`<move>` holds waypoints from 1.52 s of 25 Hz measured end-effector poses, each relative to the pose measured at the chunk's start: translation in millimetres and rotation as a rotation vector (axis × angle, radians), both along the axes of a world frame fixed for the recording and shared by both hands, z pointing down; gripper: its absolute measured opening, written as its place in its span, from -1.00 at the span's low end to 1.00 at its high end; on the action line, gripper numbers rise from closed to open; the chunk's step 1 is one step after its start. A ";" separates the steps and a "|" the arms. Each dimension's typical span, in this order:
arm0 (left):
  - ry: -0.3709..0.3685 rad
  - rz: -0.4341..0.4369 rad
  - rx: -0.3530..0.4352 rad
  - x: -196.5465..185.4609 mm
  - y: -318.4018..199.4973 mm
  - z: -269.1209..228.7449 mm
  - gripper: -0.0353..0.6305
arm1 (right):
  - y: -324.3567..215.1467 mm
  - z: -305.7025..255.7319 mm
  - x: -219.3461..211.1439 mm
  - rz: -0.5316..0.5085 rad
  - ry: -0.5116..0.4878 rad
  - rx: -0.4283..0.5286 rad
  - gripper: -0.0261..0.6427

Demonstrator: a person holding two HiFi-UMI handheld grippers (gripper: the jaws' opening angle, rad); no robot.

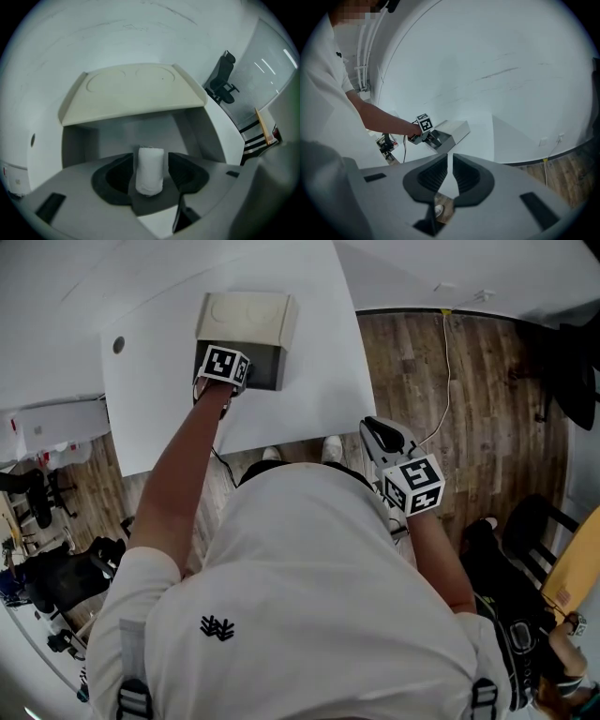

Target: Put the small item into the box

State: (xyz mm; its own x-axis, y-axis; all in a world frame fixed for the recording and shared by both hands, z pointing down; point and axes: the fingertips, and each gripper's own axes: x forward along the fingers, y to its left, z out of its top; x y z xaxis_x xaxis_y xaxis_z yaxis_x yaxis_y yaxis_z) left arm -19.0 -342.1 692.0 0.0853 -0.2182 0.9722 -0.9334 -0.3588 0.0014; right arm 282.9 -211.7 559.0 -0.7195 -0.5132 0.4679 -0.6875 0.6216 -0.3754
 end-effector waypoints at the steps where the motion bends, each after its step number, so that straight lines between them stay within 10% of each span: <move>1: 0.007 -0.001 0.004 -0.2 1.1 -1.7 -0.17 | -0.4 0.6 -0.4 -0.003 -0.002 0.000 -0.81; 11: 0.102 -0.020 0.123 1.6 9.0 -34.5 -0.12 | 4.7 3.9 -13.9 -0.054 -0.016 -0.004 -0.82; 21: 0.386 -0.097 0.410 16.6 26.9 -106.2 -0.12 | 8.7 8.8 -42.8 -0.140 -0.023 -0.001 -0.85; 30: 0.575 -0.037 0.655 22.5 90.7 -178.4 -0.87 | 17.2 -11.1 -93.8 -0.215 -0.012 0.046 -0.89; 38: 0.745 0.068 0.640 5.6 172.8 -211.3 -0.88 | 39.8 -28.3 -151.7 -0.226 0.034 0.084 -0.90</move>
